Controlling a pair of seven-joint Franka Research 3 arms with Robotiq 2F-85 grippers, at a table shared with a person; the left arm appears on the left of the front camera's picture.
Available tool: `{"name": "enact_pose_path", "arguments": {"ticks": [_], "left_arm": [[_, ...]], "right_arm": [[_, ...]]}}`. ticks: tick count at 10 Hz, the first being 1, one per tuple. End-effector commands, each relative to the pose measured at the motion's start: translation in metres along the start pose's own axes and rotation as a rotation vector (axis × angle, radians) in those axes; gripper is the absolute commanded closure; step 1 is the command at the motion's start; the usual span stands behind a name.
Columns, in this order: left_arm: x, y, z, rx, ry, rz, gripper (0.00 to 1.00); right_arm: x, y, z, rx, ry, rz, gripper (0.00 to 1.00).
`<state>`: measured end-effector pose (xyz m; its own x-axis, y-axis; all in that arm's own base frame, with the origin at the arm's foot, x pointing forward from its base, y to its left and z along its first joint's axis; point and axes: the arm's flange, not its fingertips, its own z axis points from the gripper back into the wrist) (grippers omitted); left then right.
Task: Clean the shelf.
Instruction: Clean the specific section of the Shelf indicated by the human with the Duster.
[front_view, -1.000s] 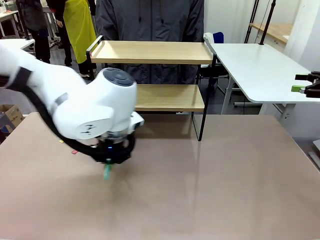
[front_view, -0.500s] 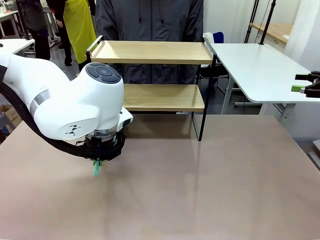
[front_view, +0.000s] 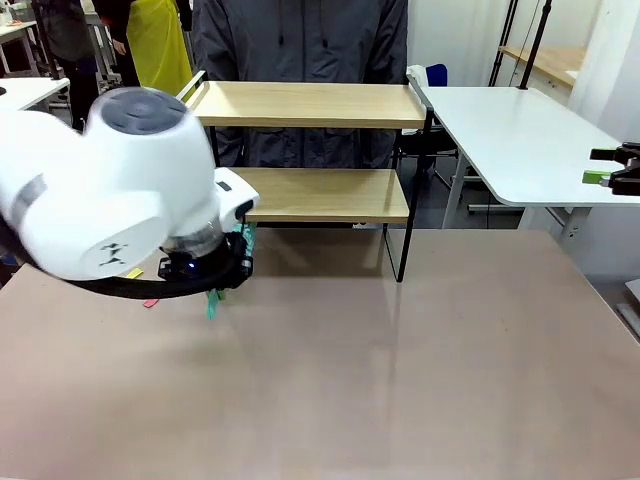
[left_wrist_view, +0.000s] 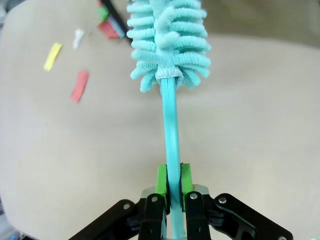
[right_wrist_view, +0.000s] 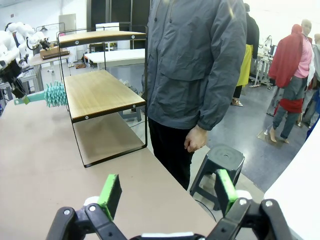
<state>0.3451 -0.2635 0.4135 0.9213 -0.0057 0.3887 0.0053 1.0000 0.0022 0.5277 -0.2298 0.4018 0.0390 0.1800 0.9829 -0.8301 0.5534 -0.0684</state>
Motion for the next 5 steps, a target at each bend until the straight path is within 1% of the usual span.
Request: {"name": "enact_pose_path", "arguments": {"ticks": [1, 2, 3, 5], "left_arm": [[-0.016, 0.032, 0.019, -0.149, 0.012, -0.132, 0.87], [-0.016, 0.035, 0.025, -0.198, 0.046, -0.247, 0.87], [-0.016, 0.038, 0.028, -0.249, 0.061, -0.337, 0.87], [-0.015, 0.05, 0.035, -0.399, 0.04, -0.459, 0.87]], "right_arm": [[0.003, 0.001, -0.001, 0.0, -0.002, 0.004, 0.0], [0.003, 0.001, -0.001, 0.0, -0.002, 0.004, 0.0], [0.003, 0.001, -0.001, 0.0, -0.002, 0.004, 0.0], [0.003, 0.001, -0.001, 0.0, -0.002, 0.004, 0.0]]}}
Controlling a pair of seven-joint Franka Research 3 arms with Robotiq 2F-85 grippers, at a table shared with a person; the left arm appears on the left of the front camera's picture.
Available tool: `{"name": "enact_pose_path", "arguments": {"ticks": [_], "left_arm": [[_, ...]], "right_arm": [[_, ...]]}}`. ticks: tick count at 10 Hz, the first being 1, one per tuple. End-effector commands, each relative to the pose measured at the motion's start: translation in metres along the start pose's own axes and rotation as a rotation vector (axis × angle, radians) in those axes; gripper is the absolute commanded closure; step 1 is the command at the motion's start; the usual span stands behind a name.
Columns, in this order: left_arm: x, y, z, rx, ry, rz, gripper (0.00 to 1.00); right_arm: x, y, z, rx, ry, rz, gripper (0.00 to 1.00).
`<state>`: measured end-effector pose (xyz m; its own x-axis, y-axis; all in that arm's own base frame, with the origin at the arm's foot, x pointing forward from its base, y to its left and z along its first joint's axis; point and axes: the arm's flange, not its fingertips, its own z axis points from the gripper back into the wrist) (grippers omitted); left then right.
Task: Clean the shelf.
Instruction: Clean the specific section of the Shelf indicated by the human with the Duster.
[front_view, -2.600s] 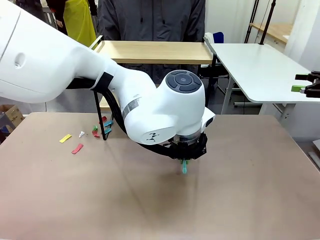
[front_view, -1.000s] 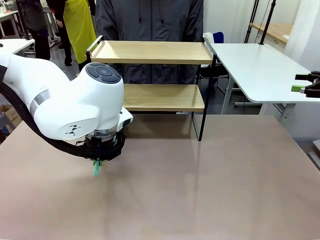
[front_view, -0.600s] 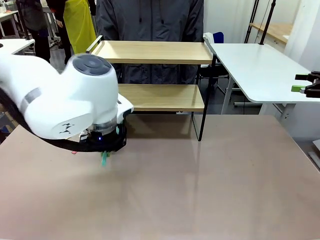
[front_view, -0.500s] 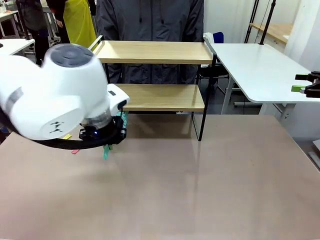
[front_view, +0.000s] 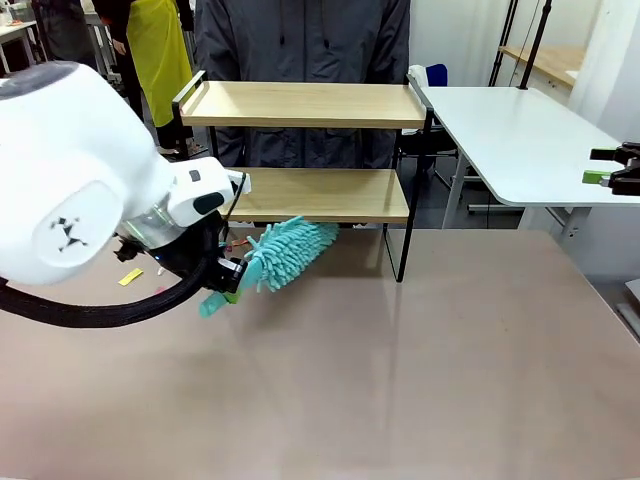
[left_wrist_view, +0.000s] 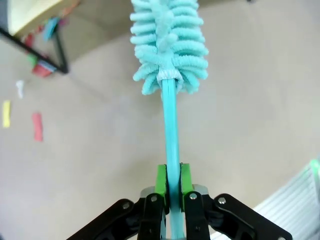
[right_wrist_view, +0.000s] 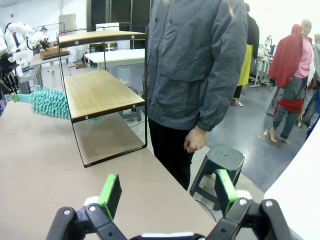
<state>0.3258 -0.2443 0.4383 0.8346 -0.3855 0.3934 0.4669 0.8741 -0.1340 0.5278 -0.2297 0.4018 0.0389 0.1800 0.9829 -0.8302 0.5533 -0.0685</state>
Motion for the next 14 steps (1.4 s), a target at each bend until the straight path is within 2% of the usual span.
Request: {"name": "enact_pose_path", "arguments": {"ticks": [1, 3, 5, 8, 10, 12, 13, 14], "left_arm": [[-0.022, 0.03, 0.019, -0.174, 0.023, -0.142, 0.87], [-0.029, 0.04, 0.03, -0.291, 0.122, -0.269, 0.87], [-0.045, 0.051, 0.066, -0.313, 0.244, -0.365, 0.87], [-0.053, 0.057, 0.14, -0.276, 0.38, -0.664, 0.87], [-0.044, 0.051, 0.164, -0.279, 0.412, -0.71, 0.87], [-0.034, 0.032, 0.171, -0.165, 0.479, -0.74, 0.87], [-0.05, 0.045, 0.175, -0.269, 0.423, -0.689, 0.87], [-0.05, 0.045, 0.175, -0.269, 0.423, -0.689, 0.87]], "right_arm": [[0.003, 0.001, -0.001, 0.0, -0.002, 0.004, 0.0], [0.003, 0.001, -0.001, 0.0, -0.002, 0.004, 0.0], [0.003, 0.001, -0.001, 0.0, -0.002, 0.004, 0.0], [0.003, 0.001, -0.001, 0.0, -0.002, 0.004, 0.0], [0.003, 0.001, -0.001, 0.0, -0.002, 0.004, 0.0], [0.003, 0.001, -0.001, 0.0, -0.002, 0.004, 0.0], [0.003, 0.001, -0.001, 0.0, -0.002, 0.004, 0.0], [0.003, 0.001, -0.001, 0.0, -0.002, 0.004, 0.0]]}}
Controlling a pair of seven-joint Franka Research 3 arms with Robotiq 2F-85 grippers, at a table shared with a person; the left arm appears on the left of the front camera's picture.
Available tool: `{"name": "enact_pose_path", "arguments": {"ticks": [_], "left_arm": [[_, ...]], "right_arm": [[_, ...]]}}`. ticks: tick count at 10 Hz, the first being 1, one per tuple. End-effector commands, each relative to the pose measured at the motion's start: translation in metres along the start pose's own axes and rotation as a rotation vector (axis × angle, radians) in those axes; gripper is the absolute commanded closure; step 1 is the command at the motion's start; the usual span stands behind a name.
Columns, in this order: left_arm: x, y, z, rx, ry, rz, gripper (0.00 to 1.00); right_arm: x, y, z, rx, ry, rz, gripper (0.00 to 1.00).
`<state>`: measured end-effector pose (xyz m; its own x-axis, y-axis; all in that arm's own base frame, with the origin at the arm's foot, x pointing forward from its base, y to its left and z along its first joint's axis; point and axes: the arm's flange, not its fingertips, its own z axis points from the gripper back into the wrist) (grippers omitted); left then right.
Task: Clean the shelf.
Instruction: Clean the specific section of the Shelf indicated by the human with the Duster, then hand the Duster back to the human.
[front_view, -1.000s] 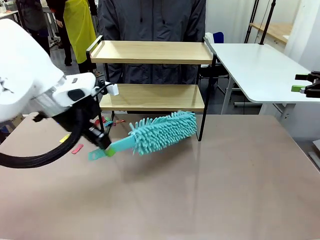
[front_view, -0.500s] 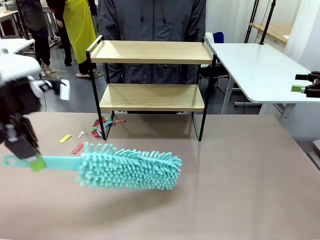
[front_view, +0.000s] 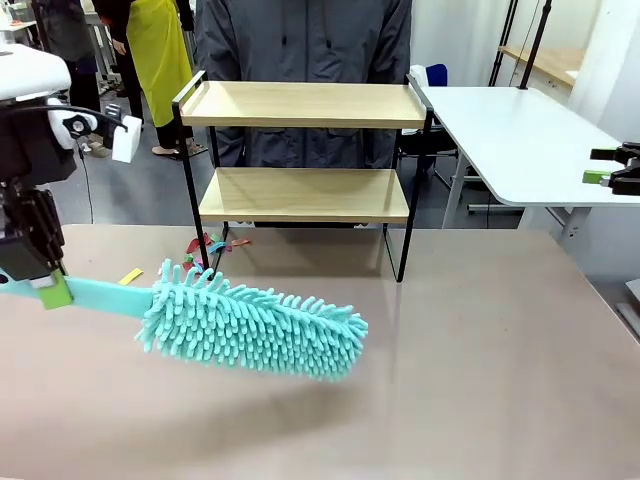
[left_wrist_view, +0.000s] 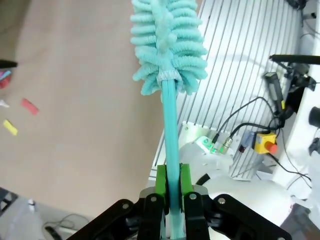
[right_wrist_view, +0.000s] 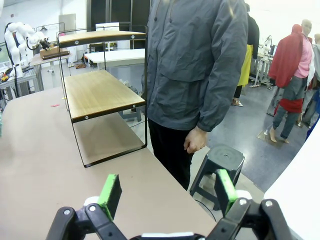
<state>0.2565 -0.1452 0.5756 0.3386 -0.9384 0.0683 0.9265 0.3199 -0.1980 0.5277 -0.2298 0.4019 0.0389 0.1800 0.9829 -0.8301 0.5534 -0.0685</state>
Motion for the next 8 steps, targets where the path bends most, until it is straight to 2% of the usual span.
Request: {"name": "enact_pose_path", "arguments": {"ticks": [1, 8], "left_arm": [[-0.0117, 0.0014, -0.0026, -0.024, -0.035, 0.009, 0.87], [-0.0117, 0.0014, -0.0026, -0.024, -0.035, 0.009, 0.87]], "right_arm": [[0.0029, 0.001, -0.0011, 0.0, -0.002, 0.004, 0.0], [0.0029, 0.001, -0.0011, 0.0, -0.002, 0.004, 0.0]]}}
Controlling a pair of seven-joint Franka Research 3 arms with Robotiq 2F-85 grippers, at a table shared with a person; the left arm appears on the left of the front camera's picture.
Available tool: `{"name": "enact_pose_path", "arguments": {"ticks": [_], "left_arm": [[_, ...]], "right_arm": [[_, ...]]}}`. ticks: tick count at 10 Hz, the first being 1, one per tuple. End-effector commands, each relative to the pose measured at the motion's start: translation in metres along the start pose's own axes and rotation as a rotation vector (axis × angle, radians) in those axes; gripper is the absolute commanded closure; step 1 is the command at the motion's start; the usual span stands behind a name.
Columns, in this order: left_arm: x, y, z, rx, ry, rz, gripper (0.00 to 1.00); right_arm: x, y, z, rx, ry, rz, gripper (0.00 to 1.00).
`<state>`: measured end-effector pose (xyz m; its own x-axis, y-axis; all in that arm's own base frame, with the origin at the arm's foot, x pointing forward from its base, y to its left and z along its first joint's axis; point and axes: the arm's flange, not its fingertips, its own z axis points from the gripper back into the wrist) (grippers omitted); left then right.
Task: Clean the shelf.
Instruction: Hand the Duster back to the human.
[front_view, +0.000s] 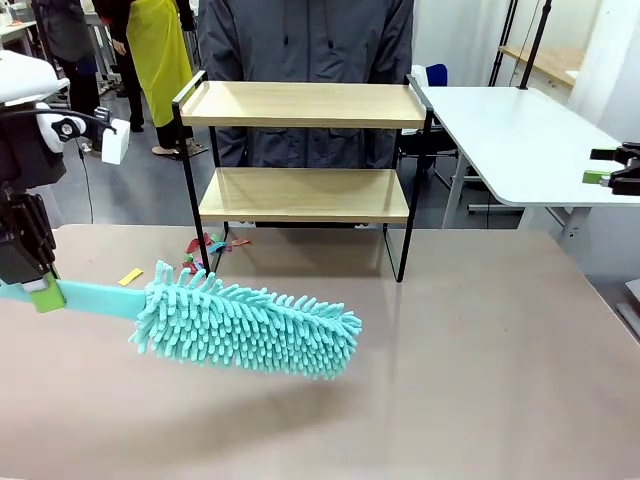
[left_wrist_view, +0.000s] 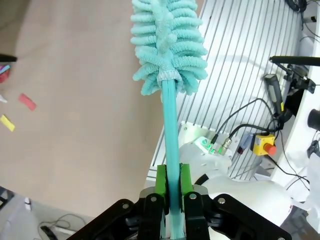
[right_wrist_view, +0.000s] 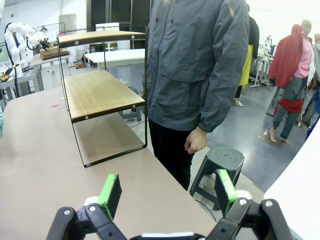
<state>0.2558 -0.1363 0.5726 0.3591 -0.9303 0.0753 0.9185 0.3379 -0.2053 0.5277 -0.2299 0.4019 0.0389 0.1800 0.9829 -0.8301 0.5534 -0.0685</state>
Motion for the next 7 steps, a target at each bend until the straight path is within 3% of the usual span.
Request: {"name": "enact_pose_path", "arguments": {"ticks": [1, 2, 3, 5, 7], "left_arm": [[-0.003, -0.001, -0.001, -0.019, -0.023, -0.011, 0.87], [-0.003, -0.001, -0.001, -0.019, -0.023, -0.011, 0.87], [0.0, 0.0, 0.0, 0.0, 0.0, 0.0, 0.87], [0.009, 0.007, -0.004, 0.019, -0.058, -0.127, 0.87], [0.015, 0.016, -0.017, 0.032, -0.094, -0.204, 0.87]], "right_arm": [[0.003, 0.001, -0.001, 0.0, -0.002, 0.004, 0.0], [0.0, 0.0, 0.0, 0.0, 0.0, 0.0, 0.0], [0.036, 0.012, 0.007, 0.064, -0.011, 0.016, 0.0], [0.106, 0.049, -0.001, 0.165, 0.017, 0.041, 0.0], [0.159, 0.091, -0.011, 0.274, 0.015, -0.044, 0.0]]}}
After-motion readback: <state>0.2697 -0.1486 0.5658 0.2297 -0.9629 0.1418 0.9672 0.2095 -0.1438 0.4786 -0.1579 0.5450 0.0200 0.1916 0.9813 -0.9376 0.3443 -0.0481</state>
